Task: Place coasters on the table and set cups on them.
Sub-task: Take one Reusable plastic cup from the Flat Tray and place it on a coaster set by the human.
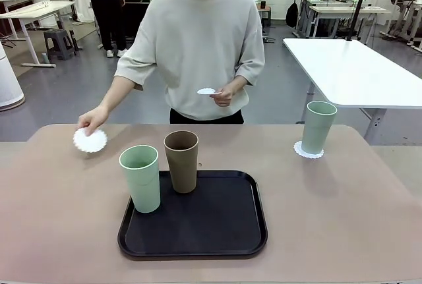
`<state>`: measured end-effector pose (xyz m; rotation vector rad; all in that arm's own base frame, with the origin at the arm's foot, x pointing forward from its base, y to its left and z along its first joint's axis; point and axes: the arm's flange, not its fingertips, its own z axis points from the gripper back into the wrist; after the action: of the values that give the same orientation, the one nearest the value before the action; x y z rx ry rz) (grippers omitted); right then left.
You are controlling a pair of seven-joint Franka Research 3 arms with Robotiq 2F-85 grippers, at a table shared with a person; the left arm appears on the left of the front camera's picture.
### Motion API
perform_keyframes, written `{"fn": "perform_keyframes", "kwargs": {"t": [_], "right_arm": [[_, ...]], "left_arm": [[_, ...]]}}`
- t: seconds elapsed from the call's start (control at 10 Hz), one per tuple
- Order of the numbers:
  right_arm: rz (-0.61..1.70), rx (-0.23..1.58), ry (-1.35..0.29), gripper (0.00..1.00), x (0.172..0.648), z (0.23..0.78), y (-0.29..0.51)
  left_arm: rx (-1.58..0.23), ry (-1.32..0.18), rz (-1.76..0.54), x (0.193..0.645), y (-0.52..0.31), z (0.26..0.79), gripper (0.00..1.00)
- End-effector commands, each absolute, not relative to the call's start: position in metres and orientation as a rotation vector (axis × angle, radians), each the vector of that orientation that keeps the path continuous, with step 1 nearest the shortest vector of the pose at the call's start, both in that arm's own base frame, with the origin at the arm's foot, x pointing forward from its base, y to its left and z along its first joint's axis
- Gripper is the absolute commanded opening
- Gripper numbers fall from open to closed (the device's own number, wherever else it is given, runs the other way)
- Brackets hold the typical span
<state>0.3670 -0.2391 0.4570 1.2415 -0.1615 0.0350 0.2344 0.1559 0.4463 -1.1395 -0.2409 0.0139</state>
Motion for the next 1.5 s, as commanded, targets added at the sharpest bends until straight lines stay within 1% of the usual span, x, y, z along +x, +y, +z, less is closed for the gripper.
{"fn": "perform_keyframes", "kwargs": {"t": [0.0,1.4], "right_arm": [[0.019,1.242,-0.152,1.00,0.3668,0.4573,-0.2396],[0.019,1.242,-0.152,1.00,0.3668,0.4573,-0.2396]], "left_arm": [[-1.142,-0.254,0.013,0.2340,0.1571,0.4461,1.00],[-1.142,-0.254,0.013,0.2340,0.1571,0.4461,1.00]]}}
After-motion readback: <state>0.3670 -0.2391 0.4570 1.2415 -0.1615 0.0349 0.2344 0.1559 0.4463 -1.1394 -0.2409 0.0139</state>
